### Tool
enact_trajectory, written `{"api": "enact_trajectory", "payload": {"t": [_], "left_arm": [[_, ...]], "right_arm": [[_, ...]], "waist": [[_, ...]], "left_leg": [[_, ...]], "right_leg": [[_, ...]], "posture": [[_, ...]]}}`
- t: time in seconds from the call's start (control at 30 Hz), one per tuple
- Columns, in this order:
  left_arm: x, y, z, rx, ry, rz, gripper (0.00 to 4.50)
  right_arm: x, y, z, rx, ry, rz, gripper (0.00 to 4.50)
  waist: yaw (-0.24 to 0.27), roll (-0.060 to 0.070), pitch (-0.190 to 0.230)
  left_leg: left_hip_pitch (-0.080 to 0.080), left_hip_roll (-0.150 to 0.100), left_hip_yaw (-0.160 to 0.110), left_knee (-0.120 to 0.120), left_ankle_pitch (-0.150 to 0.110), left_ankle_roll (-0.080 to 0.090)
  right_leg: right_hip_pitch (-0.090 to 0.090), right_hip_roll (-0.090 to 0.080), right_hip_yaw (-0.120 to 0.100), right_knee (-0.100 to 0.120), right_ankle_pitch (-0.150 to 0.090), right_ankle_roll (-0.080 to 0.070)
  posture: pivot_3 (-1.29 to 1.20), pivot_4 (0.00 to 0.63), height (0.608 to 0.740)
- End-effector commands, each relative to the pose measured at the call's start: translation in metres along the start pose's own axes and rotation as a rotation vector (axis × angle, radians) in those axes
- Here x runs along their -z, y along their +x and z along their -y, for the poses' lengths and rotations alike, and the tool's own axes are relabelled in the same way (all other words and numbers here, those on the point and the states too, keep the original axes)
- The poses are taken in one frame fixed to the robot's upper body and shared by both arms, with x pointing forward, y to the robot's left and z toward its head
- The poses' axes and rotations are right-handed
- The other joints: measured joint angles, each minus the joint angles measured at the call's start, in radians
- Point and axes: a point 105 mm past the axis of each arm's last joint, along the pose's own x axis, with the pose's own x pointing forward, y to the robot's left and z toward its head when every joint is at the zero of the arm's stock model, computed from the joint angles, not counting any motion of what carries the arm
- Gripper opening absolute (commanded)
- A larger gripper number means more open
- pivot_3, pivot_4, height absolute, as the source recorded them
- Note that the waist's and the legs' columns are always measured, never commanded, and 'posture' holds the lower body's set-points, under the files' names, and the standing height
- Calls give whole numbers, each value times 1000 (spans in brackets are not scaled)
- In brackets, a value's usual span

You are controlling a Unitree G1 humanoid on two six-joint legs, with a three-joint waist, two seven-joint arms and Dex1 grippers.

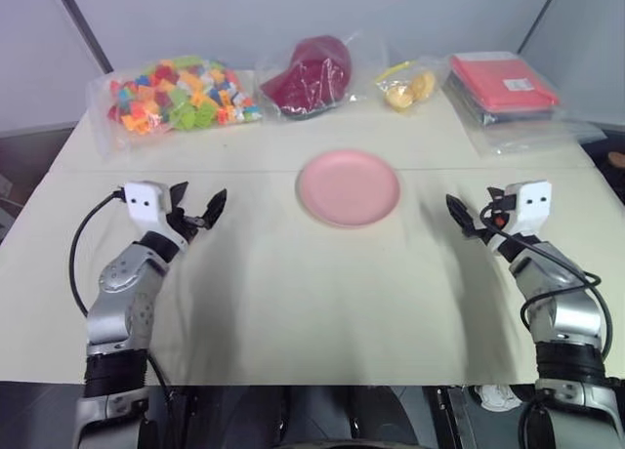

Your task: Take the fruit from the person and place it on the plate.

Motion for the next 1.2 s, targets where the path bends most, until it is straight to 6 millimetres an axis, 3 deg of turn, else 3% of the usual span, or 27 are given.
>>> {"api": "enact_trajectory", "payload": {"t": [0.03, 1.2], "left_arm": [[-9, 2, 1, 8, 34, 32, 4482], [-10, -2, -3, 3, 39, 32, 4482]], "right_arm": [[-11, -3, 4, 22, -17, 52, 4500], [-7, -8, 5, 40, -14, 45, 4500]], "waist": [[0, 0, 0], [1, 0, 0]], "left_leg": [[0, 0, 0, 0, 0, 0], [0, 0, 0, 0, 0, 0]], "right_leg": [[0, 0, 0, 0, 0, 0], [0, 0, 0, 0, 0, 0]], "posture": [[0, 150, 740], [0, 150, 740]]}}
